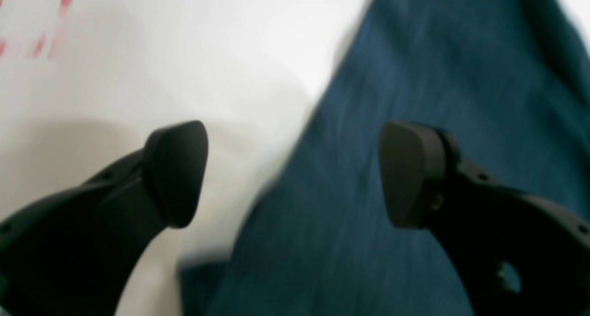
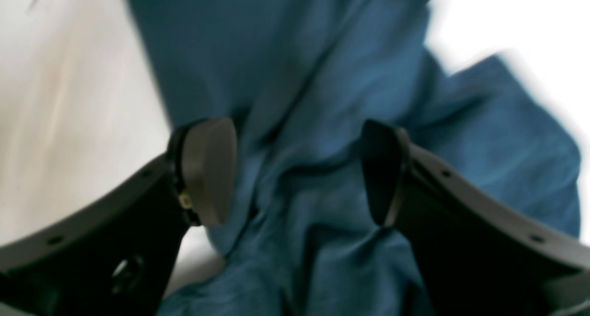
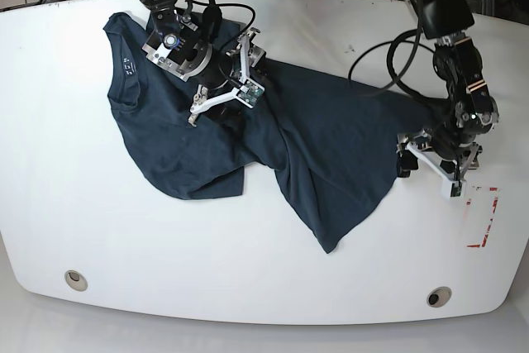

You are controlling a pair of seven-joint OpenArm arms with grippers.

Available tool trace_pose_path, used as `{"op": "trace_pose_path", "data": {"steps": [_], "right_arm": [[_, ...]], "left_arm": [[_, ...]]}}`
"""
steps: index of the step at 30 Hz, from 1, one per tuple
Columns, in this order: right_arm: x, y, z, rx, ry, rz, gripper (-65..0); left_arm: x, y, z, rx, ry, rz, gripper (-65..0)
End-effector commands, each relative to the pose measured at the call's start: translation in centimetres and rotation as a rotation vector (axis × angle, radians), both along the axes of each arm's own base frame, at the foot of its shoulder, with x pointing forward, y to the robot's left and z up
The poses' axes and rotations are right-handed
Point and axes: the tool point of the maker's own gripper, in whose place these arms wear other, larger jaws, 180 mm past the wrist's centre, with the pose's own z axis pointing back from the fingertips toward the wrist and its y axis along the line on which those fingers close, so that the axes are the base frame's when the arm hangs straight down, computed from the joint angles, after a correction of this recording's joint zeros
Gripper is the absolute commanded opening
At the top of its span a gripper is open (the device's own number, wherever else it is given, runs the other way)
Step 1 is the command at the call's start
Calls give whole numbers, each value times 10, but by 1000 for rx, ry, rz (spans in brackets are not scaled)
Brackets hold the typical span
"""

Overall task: Layout the t-shirt on the table in an organized manner, then fold the t-shirt properly
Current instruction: 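Grasp the shirt hem with the left gripper and pull it outward, then grasp shirt edges with both grippers and pull them apart to flatten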

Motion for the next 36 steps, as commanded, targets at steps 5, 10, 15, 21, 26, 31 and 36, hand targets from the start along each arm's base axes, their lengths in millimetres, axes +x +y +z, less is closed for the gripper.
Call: {"op": "trace_pose_path", "data": {"steps": [5, 10, 15, 21, 26, 31, 36], "right_arm": [[13, -3, 29, 34, -88, -18, -250], [16, -7, 31, 31, -96, -32, -250], [23, -22, 39, 24, -124, -74, -250], [37, -60, 45, -5, -153, -183, -250], [54, -100, 55, -32, -192, -292, -250], [75, -142, 65, -15, -223, -452, -250], [94, -189, 63, 15, -220, -616, -249]], "left_arm": [[40, -20, 6, -59, -46, -37, -101], [46, -37, -8, -78, -13, -77, -101], [51, -48, -20, -97, 15, -96, -101], [55, -56, -32, -119, 23, -103, -101], [56, -69, -44, -125, 68, -138, -103], [56, -72, -46, -123, 78, -148, -162], [56, -72, -46, -123, 79, -148, -400]]}}
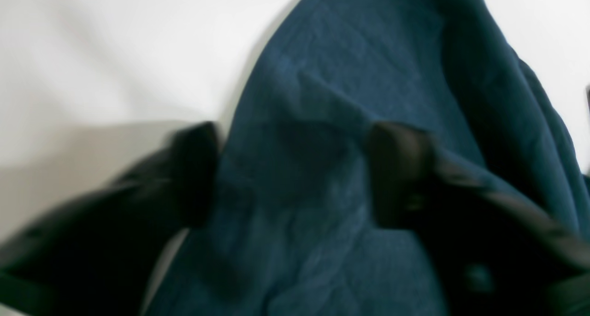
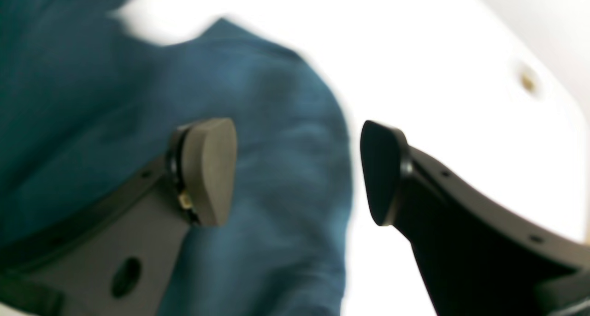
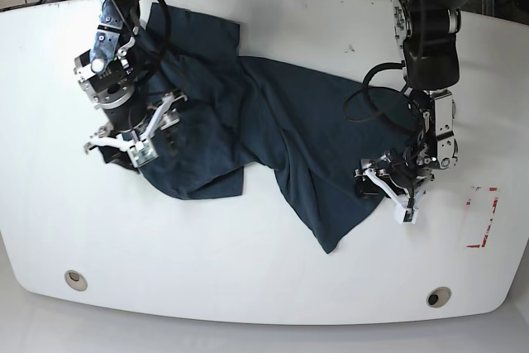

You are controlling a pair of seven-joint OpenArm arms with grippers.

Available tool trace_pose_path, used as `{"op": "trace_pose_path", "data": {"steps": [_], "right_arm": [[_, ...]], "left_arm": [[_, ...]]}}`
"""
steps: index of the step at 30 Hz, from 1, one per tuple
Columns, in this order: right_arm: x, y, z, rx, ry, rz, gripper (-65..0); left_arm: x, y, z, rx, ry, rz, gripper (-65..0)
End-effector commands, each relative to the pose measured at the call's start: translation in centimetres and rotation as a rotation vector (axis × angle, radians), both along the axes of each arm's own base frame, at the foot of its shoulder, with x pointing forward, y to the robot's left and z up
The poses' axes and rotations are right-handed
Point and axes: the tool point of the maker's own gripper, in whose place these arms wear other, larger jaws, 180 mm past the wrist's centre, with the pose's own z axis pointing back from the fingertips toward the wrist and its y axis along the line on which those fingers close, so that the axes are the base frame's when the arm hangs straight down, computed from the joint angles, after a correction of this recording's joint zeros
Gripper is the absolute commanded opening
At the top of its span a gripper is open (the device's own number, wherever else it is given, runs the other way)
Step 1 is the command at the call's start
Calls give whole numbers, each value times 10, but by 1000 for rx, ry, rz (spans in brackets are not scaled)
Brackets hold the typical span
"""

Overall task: Layout the t-shirt on the table in an organized manner, then fold the t-shirt properly
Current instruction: 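Grasp shirt edges with both grippers and pull them apart to flatten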

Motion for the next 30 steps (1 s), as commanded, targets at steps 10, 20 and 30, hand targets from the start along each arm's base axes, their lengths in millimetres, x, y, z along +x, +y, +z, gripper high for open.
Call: {"op": "trace_pose_path", "data": {"steps": [10, 20, 30], "right_arm": [[27, -49, -58, 158, 126, -174, -249], [26, -44, -91, 293, 192, -178, -249], [27, -60, -92, 306, 178, -185, -249]], "left_arm": [[-3, 5, -1, 15, 22, -6, -637], [-17, 22, 9, 76, -21, -10, -639], [-39, 38, 22, 173, -14, -67, -639]]}}
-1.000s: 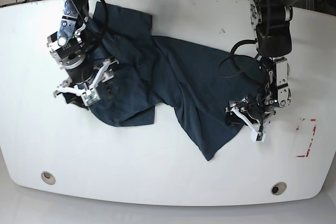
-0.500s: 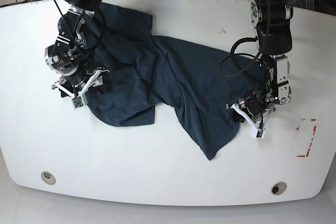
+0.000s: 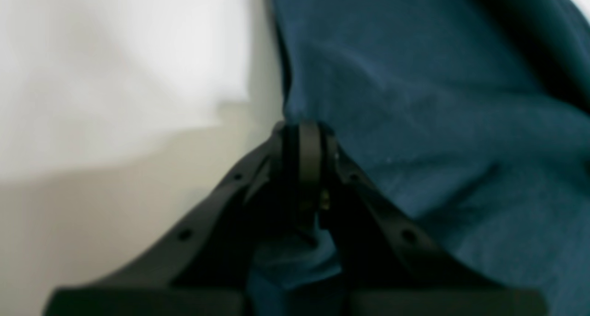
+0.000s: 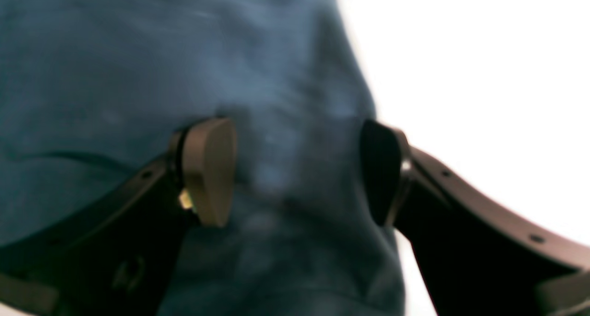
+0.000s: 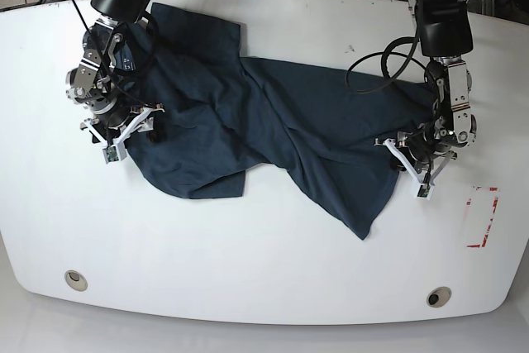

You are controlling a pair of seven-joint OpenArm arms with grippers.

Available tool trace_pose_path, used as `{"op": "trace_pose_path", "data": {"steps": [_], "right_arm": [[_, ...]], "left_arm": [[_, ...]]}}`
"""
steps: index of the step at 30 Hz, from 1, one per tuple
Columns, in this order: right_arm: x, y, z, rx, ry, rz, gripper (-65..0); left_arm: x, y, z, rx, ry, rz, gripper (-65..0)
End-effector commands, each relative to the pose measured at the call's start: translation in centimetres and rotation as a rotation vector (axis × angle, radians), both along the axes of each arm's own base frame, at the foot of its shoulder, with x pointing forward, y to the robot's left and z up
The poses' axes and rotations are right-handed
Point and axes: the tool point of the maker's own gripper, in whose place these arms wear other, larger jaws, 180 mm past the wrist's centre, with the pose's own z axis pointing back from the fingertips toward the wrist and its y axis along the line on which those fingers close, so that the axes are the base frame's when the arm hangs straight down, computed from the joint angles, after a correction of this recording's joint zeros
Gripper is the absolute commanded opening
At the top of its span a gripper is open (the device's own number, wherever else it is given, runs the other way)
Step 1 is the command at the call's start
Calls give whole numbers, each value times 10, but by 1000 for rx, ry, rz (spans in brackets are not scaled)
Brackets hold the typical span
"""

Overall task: Layout the t-shirt on the table in an organized manner, then fold the t-shirt properly
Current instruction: 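Grasp shirt edges with both grippers and pull them apart to flatten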

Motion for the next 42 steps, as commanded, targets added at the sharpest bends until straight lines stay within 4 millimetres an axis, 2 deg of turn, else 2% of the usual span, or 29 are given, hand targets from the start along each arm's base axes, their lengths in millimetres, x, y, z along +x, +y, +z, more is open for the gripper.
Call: {"op": "trace_pose_path", "data": {"steps": [1, 5, 9, 17, 21, 27, 32, 42], "right_arm": [[15, -6, 21, -5, -72, 6, -249], [16, -10, 23, -14, -75, 5, -249], [17, -16, 25, -24, -78, 4, -249], [22, -18, 30, -28, -90, 2, -243], [21, -18, 27, -23, -84, 0, -243], [20, -14, 14, 6, -50, -3, -243], [14, 0, -5, 58, -8, -6, -246], [15, 34, -12, 121, -3, 11, -249]], "left_arm": [[9, -1, 21, 5, -66, -37, -640], [-3, 20, 29, 46, -67, -43, -640], [-12, 34, 31, 57, -54, -31, -640], [-31, 56, 25, 87, -3, -29, -640], [-41, 60, 17, 88, 19, -20, -640], [-41, 66, 22, 89, 6, -4, -640], [-38, 67, 29, 98, -16, -2, -640], [-35, 65, 42, 126, -39, -16, -640]]}}
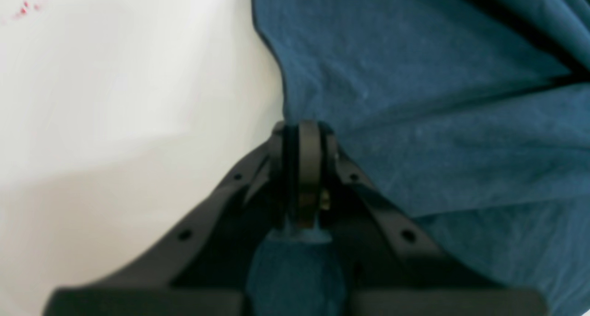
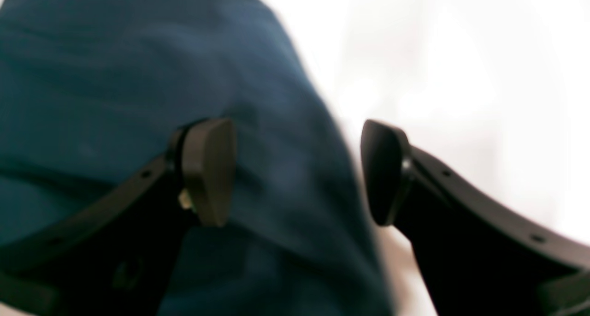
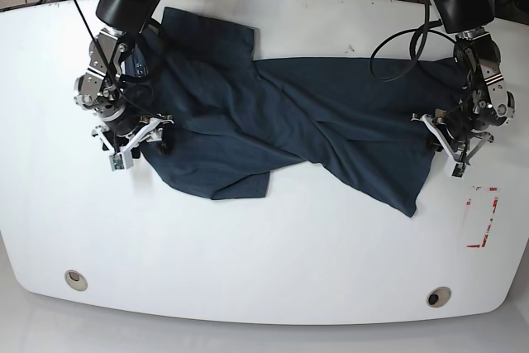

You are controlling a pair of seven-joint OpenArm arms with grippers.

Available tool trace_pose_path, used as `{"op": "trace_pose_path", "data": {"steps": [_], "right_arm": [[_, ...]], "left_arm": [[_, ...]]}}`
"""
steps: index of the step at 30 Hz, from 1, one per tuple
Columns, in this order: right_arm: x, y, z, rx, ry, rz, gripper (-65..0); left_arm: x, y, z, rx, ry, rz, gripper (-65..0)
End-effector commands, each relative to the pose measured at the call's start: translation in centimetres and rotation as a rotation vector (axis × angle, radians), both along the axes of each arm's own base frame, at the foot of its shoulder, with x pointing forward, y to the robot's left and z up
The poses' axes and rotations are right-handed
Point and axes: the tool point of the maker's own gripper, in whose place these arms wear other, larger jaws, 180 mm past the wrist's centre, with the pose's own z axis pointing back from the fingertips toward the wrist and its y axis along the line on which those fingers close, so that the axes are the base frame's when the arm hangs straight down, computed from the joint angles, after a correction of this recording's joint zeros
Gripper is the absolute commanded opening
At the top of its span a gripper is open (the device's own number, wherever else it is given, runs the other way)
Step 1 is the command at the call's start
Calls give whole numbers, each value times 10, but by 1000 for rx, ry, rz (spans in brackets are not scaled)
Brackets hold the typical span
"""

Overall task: Layout the t-shirt on the table in an organized manner, then fold the t-shirt properly
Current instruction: 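Grasp shirt edges with both grippers and pull them apart to flatten, then hold the shirt with both grippers and smooth it flat on the table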

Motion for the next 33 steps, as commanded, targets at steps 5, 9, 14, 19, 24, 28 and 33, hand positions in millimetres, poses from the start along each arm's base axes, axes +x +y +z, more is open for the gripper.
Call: {"op": "trace_pose_path", "data": {"steps": [5, 9, 14, 19, 24, 28, 33], "right_arm": [[-1, 25, -5, 35, 26, 29, -250], [-1, 27, -6, 38, 26, 30, -281], [-1, 26, -5, 37, 26, 29, -466], [-1, 26, -6, 33, 28, 31, -625], [-1, 25, -6, 32, 28, 31, -631], [-1, 25, -6, 32, 28, 31, -633], [-1, 25, -5, 31, 27, 31, -633]], "left_arm": [[10, 5, 18, 21, -37, -2, -637], [10, 5, 18, 21, -36, -2, -632], [7, 6, 16, 22, -27, -2, -560], [-3, 7, 9, 31, 11, -1, -308], [1, 15, 25, 48, -34, 19, -100], [14, 22, 40, 44, -80, 49, -110], [45, 23, 54, 1, -116, 69, -114]]}}
